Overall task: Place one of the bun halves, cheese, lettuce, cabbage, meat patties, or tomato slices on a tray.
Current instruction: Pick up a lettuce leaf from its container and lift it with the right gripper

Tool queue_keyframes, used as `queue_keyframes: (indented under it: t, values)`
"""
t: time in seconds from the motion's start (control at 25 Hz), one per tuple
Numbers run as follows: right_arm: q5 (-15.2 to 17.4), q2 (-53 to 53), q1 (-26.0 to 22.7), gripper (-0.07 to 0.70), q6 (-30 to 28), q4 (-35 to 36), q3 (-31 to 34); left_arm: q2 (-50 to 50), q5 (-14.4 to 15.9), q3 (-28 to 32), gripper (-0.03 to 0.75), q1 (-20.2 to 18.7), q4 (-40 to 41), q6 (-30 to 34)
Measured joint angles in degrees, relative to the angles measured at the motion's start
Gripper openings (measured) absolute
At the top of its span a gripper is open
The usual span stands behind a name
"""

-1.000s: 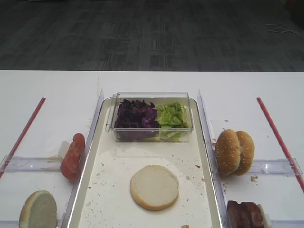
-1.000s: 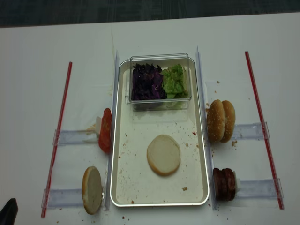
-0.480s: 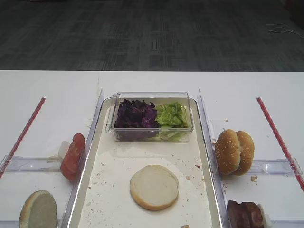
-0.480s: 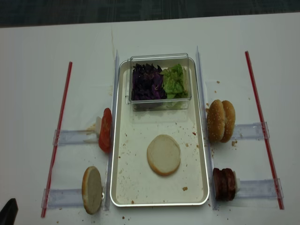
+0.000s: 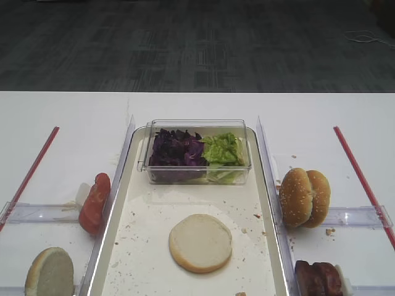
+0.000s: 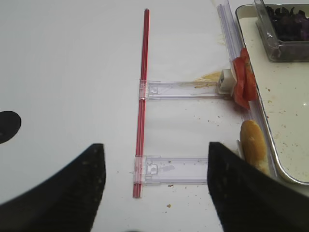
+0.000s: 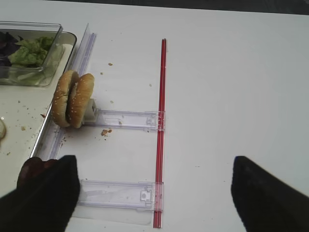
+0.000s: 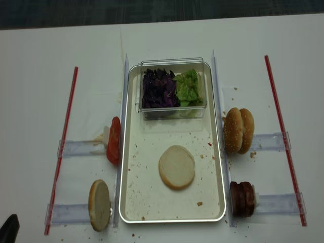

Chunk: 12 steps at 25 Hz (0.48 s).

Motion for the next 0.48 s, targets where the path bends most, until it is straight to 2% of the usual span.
queue_keyframes:
  t: [0.48]
  values:
    - [-0.10,0.50,0.00,0.664,0.10,0.00,0.00,0.00,0.00,0.00,0.452,0.00,0.00,-0.02]
